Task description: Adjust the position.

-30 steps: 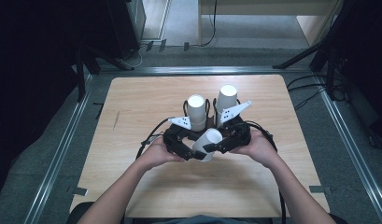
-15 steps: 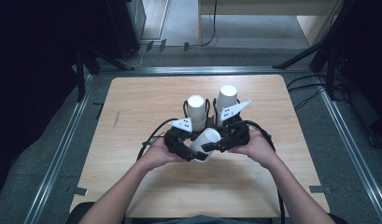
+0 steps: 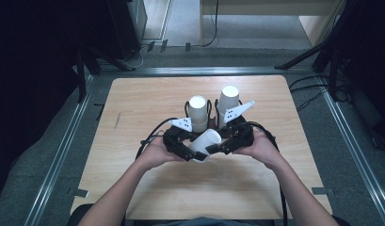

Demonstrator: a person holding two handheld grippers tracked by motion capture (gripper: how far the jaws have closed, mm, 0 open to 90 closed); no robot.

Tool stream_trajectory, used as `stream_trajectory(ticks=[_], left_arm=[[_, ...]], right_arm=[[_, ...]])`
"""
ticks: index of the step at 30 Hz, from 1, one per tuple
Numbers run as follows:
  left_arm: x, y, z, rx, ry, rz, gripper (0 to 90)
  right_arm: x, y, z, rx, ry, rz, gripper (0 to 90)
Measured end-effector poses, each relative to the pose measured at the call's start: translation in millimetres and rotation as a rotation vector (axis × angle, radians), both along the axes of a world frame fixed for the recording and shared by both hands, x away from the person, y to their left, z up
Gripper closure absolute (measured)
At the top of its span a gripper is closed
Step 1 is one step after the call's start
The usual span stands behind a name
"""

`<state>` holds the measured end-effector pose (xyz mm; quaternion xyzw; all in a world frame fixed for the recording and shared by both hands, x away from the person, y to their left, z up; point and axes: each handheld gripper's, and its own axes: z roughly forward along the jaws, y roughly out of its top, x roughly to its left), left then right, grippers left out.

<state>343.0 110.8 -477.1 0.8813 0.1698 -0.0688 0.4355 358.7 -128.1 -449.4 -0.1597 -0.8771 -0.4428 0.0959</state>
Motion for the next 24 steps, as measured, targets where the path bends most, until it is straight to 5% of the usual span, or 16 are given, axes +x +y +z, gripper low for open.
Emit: stream_trajectory(ticks=[8,11,18,24], left_arm=[[2.9,12.1,3.1,-0.005,0.017,0.009,27.4],[3.6,13.8,4.8,0.030,0.014,0.003,27.4],[7.5,17.8,7.8,0.040,0.034,0.002,27.4],[13.6,16.6,15.6,0.110,0.050,-0.039,27.4]], right_arm=[[0.3,-4.0,-1.9,-0.052,-0.014,0.000,26.4],[0.6,-3.8,-3.8,-0.102,-0.011,0.012,26.4],[1.0,-4.0,-7.8,-0.147,-0.004,0.021,26.5],[0.5,-6.9,-10.6,-0.186,-0.010,0.037,26.5]])
